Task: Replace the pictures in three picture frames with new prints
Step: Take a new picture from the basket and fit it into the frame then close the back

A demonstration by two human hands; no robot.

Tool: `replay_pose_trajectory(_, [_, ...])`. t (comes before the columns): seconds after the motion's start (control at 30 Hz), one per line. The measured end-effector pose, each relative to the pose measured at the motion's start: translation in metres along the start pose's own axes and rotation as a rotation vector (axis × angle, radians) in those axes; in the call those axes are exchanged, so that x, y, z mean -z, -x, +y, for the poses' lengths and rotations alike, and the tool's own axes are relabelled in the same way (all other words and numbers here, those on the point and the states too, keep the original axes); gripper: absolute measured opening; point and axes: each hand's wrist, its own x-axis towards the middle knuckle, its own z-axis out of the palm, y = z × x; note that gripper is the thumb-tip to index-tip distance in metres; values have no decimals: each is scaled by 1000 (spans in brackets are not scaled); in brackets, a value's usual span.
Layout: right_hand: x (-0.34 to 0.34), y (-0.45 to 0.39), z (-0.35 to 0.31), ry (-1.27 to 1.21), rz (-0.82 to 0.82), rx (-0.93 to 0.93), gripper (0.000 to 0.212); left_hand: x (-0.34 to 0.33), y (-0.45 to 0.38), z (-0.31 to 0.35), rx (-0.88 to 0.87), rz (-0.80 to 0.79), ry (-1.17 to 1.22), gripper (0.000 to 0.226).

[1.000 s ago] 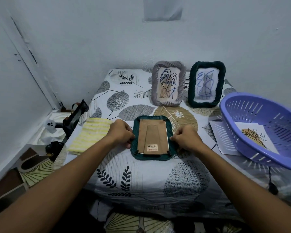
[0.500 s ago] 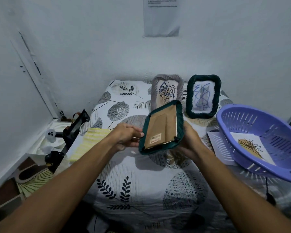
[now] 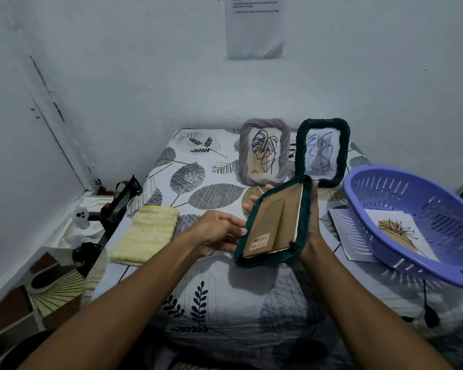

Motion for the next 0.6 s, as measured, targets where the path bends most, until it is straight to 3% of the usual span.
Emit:
replay_pose_trajectory(0.03, [3, -9, -2, 19, 4, -7, 93, -1, 0, -1, 5, 0, -2, 16])
replay_pose_trajectory(0.1, [3, -13, -6, 78, 148, 7, 98, -2, 1, -2, 8, 1, 8, 16])
replay_pose_trajectory(0.27, [6, -18, -6, 38, 180, -10, 71, -3, 2, 0, 5, -29, 29, 16])
replay_pose_trajectory(0.4, [1, -22, -7, 34, 299, -3, 32, -5, 6, 4, -5, -66, 55, 15])
replay_pose_trajectory(0.5, [0, -22, -10, 27, 338, 11, 26, 0, 8, 11, -73, -51, 40, 9])
replay_pose_trajectory(0.6, [-3, -18, -17, 70, 340, -14, 30, 11, 13, 28, -241, 6, 48, 17])
